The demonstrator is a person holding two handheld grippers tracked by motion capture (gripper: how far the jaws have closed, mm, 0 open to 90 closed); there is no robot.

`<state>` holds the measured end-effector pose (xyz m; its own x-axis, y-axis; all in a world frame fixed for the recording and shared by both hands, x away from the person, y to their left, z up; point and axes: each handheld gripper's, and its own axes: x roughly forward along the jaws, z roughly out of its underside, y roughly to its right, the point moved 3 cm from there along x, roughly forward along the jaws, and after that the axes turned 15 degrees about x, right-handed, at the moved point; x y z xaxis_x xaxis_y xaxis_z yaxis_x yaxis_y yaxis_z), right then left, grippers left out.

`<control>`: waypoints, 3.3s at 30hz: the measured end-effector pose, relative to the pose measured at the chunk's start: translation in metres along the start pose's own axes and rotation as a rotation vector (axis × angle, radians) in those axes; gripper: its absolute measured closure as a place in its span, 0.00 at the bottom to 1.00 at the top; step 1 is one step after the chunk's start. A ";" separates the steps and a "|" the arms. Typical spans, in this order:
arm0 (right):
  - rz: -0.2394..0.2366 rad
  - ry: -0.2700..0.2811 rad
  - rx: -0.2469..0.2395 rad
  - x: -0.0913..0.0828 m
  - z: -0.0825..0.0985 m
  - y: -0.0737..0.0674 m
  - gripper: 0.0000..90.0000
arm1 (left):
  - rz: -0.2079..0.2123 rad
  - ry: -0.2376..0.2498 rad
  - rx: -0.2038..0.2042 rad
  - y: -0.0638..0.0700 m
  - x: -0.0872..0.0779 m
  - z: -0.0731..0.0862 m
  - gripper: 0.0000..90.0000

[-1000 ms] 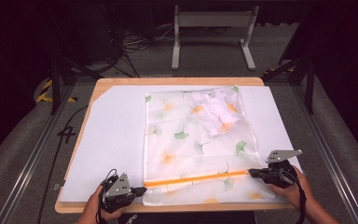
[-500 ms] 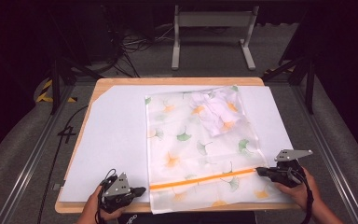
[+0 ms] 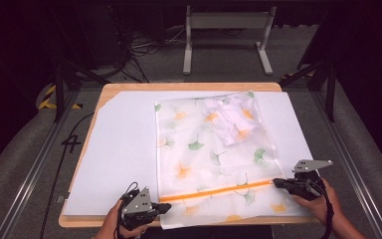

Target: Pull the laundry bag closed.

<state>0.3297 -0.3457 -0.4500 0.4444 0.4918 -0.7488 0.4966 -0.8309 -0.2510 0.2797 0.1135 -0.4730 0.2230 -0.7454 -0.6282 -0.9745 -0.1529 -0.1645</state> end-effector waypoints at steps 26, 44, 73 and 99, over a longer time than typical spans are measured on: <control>0.049 0.036 0.026 -0.016 0.004 0.015 1.00 | 0.022 -0.055 0.023 0.001 0.006 0.005 1.00; 0.003 0.107 -0.028 -0.018 0.000 0.004 0.95 | -0.023 0.037 -0.034 -0.009 -0.012 0.009 1.00; 0.085 0.280 -0.129 -0.035 -0.015 0.001 0.69 | -0.293 0.008 -0.057 -0.055 -0.060 0.031 0.87; 0.247 0.403 -0.056 -0.036 -0.018 0.051 0.18 | -0.516 -0.032 -0.253 -0.089 -0.093 0.078 0.14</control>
<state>0.3521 -0.4008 -0.4252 0.8025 0.3526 -0.4813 0.3742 -0.9258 -0.0543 0.3475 0.2468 -0.4597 0.6684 -0.5134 -0.5381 -0.7141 -0.6454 -0.2712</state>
